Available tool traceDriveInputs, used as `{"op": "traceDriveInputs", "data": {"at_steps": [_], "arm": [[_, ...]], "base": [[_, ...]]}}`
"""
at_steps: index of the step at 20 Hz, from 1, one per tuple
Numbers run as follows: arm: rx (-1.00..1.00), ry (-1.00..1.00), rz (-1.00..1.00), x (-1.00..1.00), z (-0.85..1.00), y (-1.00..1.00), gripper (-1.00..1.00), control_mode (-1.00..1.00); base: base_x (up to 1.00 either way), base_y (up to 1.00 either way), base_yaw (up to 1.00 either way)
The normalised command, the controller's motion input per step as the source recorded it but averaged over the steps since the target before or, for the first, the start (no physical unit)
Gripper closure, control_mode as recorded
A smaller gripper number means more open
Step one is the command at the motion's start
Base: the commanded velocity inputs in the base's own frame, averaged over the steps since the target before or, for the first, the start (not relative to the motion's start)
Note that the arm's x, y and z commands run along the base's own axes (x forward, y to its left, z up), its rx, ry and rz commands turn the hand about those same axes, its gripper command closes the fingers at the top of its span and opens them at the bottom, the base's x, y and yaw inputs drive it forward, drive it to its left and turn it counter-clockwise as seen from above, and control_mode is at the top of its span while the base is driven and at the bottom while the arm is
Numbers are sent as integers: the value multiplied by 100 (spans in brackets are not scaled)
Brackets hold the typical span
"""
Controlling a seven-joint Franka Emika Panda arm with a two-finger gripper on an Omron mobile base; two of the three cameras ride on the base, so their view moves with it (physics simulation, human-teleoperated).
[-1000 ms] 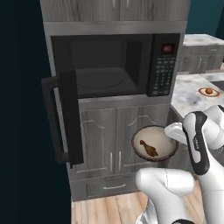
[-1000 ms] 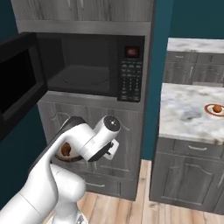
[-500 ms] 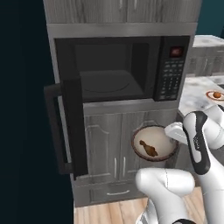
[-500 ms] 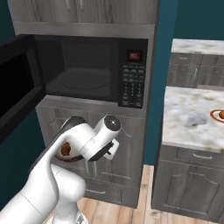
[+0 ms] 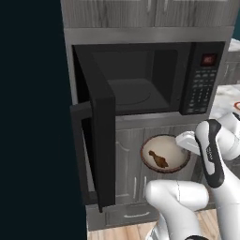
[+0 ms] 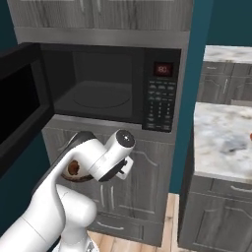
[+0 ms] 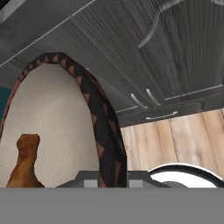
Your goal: Remove the tangerine from the bowl and place it on the small plate. Then place the bowl with only the chicken drumstick in the microwave, close the door, and press the start button to microwave the chicken drumstick.
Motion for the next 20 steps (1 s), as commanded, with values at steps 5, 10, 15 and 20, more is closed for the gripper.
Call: {"op": "traceDriveInputs", "data": {"at_steps": [5, 10, 15, 20], "arm": [[0, 0, 0, 0, 0, 0, 100, 100], [0, 0, 0, 0, 0, 0, 100, 100], [0, 0, 0, 0, 0, 0, 100, 100], [0, 0, 0, 0, 0, 0, 100, 100]], "base": [[16, -19, 0], [33, 0, -5], [27, 0, -3], [0, -2, 0]]}}
